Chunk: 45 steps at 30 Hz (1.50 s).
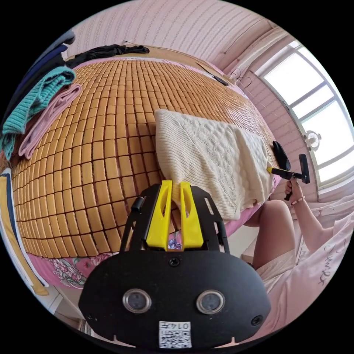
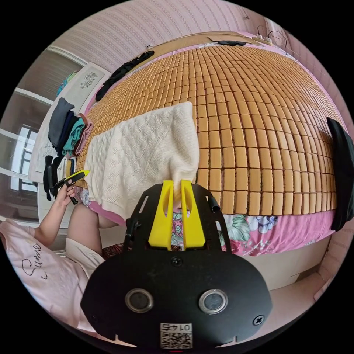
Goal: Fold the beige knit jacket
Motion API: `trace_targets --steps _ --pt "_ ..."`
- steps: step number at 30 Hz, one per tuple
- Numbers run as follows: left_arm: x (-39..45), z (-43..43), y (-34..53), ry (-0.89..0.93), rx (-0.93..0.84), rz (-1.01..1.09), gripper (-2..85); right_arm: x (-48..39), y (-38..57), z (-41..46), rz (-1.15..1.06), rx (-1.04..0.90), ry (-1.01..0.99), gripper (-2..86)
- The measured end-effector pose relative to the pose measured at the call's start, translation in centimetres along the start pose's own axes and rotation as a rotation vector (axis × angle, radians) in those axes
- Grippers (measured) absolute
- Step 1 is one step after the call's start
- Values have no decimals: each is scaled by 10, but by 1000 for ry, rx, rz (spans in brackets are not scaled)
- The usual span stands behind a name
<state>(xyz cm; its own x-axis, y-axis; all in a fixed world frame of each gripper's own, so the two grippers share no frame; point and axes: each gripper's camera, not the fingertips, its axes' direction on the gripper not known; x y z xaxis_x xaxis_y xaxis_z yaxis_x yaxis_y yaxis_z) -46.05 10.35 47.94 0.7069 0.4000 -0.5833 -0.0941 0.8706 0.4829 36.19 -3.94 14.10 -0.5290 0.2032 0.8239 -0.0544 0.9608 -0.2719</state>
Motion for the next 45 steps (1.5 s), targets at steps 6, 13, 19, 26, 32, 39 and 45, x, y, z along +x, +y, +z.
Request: trace_targets --steps 6,13,19,26,32,39,45 --pt "-3 5 13 -163 -40 24 16 6 -7 34 4 -26 65 33" --pt "23 -19 36 -230 53 20 71 -13 -1 43 43 83 253 64" --pt "73 -76 78 -257 182 113 50 -108 -19 79 -295 69 185 5" --pt "235 30 99 -18 3 398 -8 -241 -100 228 -616 -152 266 -3" --pt "300 118 120 -140 -45 542 -10 -265 -133 325 -647 -391 388 -4" --pt "289 117 155 -97 45 511 -10 -280 -172 330 -640 -425 374 -5" --pt "297 69 150 -70 189 513 -10 -290 -183 362 -712 -510 446 -8"
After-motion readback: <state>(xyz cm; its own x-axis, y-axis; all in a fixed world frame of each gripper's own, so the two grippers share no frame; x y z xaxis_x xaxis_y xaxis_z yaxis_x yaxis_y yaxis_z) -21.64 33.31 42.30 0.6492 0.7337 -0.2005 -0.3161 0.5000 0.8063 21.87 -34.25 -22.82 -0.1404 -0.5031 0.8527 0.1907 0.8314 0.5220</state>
